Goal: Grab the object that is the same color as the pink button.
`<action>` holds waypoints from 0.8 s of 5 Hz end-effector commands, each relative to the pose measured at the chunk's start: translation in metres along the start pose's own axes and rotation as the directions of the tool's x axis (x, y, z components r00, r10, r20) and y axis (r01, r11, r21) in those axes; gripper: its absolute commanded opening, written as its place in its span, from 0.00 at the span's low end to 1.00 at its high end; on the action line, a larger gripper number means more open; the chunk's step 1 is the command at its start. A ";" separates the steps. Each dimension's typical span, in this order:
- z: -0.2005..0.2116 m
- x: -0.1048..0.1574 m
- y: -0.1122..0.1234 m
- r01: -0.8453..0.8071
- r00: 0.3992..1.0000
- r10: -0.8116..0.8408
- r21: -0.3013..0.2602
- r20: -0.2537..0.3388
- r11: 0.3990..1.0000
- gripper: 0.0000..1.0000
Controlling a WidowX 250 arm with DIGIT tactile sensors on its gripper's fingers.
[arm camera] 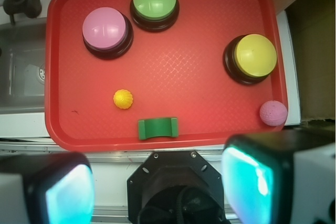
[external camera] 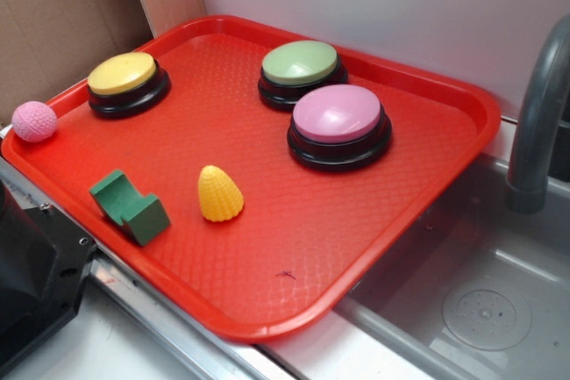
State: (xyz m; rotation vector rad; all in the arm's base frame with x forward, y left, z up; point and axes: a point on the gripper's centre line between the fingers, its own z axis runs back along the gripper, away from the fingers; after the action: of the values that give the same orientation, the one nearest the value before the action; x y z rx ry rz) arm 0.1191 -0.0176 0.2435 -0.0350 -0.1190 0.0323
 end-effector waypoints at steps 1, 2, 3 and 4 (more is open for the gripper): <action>0.000 0.000 0.000 0.000 1.000 0.000 0.000 0.000 1.000 1.00; -0.023 0.010 0.050 -0.216 0.976 0.214 0.116 0.026 0.970 1.00; -0.048 0.005 0.103 -0.360 0.933 0.352 0.153 0.077 0.920 1.00; -0.069 -0.007 0.140 -0.558 0.829 0.542 0.137 0.140 0.818 1.00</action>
State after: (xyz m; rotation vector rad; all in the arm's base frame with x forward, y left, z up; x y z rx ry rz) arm 0.1220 0.1117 0.1652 0.0954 -0.1705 0.5997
